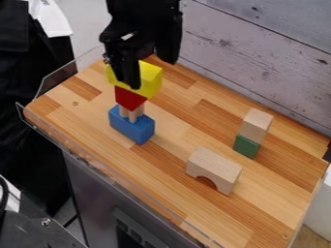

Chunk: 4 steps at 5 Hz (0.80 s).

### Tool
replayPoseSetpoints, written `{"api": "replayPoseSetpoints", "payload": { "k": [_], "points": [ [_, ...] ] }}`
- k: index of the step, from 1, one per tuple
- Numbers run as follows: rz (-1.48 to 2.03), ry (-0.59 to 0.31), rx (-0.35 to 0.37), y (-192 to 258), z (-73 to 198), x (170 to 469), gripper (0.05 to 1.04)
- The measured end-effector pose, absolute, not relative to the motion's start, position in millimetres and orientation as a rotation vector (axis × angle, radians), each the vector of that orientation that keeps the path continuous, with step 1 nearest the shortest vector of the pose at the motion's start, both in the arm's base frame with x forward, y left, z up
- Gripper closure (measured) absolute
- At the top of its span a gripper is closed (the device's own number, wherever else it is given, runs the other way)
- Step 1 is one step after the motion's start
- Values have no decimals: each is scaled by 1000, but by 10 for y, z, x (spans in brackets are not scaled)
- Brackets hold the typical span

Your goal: Put the yellow block on top of the cube

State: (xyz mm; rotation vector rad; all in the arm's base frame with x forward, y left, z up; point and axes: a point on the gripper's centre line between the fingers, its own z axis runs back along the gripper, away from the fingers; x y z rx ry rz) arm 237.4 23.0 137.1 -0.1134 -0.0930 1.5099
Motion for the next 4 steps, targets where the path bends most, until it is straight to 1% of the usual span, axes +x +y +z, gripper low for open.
{"api": "replayPoseSetpoints", "payload": {
  "k": [3,4],
  "points": [
    [1572,-114,-143,451,1343,2456,85],
    [1586,-92,-134,485,1283,2456,85]
  ]
}}
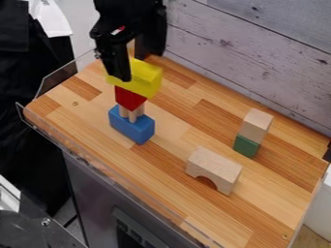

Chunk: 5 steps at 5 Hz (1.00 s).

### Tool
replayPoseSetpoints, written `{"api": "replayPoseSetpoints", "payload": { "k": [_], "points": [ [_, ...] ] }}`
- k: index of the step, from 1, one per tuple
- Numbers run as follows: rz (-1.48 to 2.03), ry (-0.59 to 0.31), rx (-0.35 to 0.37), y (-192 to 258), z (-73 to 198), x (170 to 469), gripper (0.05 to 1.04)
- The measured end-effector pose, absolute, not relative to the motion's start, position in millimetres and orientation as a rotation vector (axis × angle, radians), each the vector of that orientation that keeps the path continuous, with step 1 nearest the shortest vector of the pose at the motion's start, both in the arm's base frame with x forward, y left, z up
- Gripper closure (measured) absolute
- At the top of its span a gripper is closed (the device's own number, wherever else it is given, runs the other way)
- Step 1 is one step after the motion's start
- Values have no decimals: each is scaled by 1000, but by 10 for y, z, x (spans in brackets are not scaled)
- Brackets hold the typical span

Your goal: Put the yellow block on top of the cube

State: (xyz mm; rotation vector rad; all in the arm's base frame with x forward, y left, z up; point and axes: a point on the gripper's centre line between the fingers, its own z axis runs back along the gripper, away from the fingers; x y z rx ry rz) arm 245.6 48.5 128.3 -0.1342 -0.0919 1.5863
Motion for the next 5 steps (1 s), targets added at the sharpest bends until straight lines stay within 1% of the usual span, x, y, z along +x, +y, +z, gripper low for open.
{"api": "replayPoseSetpoints", "payload": {
  "k": [2,4,5],
  "points": [
    [1612,-67,-146,524,1164,2513,85],
    [1642,-73,-185,558,1078,2591,85],
    [1657,-64,-182,592,1043,2587,161]
  ]
}}
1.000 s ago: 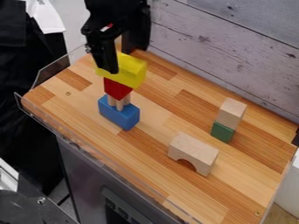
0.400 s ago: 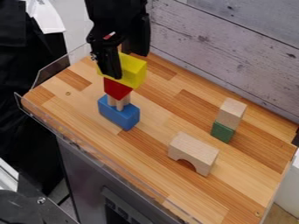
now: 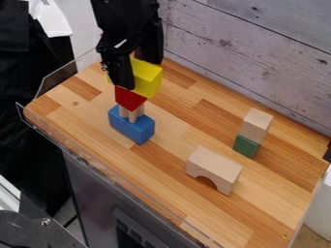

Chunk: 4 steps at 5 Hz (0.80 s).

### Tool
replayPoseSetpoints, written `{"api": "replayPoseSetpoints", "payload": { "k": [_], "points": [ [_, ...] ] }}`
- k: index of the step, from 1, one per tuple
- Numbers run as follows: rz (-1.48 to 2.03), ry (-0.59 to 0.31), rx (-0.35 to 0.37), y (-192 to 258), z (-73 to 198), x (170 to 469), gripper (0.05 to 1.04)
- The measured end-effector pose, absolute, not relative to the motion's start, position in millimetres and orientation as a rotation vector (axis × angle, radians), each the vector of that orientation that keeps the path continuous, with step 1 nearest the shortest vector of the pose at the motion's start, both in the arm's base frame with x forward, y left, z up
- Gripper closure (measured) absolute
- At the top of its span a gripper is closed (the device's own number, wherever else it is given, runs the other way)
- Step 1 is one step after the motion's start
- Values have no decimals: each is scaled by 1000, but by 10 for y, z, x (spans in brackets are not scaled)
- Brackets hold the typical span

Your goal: Put the yellow block on top of the cube

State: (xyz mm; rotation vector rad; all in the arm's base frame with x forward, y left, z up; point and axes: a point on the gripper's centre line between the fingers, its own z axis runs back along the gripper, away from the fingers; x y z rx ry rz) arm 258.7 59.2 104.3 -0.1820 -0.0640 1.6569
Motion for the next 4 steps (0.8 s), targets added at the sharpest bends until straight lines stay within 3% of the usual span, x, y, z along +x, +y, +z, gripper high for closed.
{"api": "replayPoseSetpoints", "payload": {
  "k": [1,2,4],
  "points": [
    [1652,-66,-169,610,1033,2578,455],
    [1649,-63,-166,606,1032,2574,523],
    [1617,-55,-119,563,1065,2550,524]
  ]
}}
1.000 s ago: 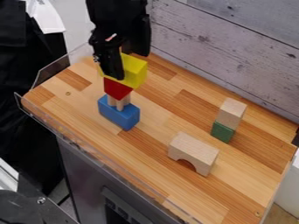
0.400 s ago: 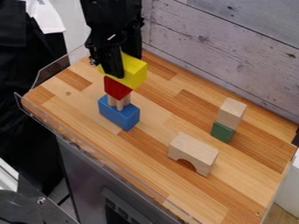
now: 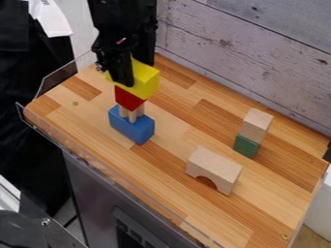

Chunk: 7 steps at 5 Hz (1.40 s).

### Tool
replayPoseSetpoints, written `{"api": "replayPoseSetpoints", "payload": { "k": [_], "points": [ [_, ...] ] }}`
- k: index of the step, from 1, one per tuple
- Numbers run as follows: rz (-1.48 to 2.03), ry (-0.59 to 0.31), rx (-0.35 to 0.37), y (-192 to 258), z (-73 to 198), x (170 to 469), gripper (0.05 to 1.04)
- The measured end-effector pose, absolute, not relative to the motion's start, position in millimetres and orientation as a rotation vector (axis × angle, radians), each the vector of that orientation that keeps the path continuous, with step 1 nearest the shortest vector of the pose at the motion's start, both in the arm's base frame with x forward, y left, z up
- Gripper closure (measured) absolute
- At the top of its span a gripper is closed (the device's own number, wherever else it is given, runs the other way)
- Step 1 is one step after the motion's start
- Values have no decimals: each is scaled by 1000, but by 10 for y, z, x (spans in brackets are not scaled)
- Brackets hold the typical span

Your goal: Put the yellow block on top of the cube

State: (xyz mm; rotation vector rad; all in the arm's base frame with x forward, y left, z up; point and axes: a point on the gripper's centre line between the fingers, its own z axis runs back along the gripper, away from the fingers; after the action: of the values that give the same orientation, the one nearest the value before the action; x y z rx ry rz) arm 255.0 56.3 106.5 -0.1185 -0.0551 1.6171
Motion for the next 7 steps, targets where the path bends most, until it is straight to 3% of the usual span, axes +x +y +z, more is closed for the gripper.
{"api": "replayPoseSetpoints", "payload": {
  "k": [2,4,5,6,7],
  "points": [
    [1459,-82,-74,312,1336,2697,524],
    [1084,27,-22,29,1303,2983,524],
    [1043,31,-23,-145,1275,3124,524],
    [1041,-14,-85,-303,1259,3210,524],
    [1075,-29,-79,-487,1266,3208,524]
  ]
}}
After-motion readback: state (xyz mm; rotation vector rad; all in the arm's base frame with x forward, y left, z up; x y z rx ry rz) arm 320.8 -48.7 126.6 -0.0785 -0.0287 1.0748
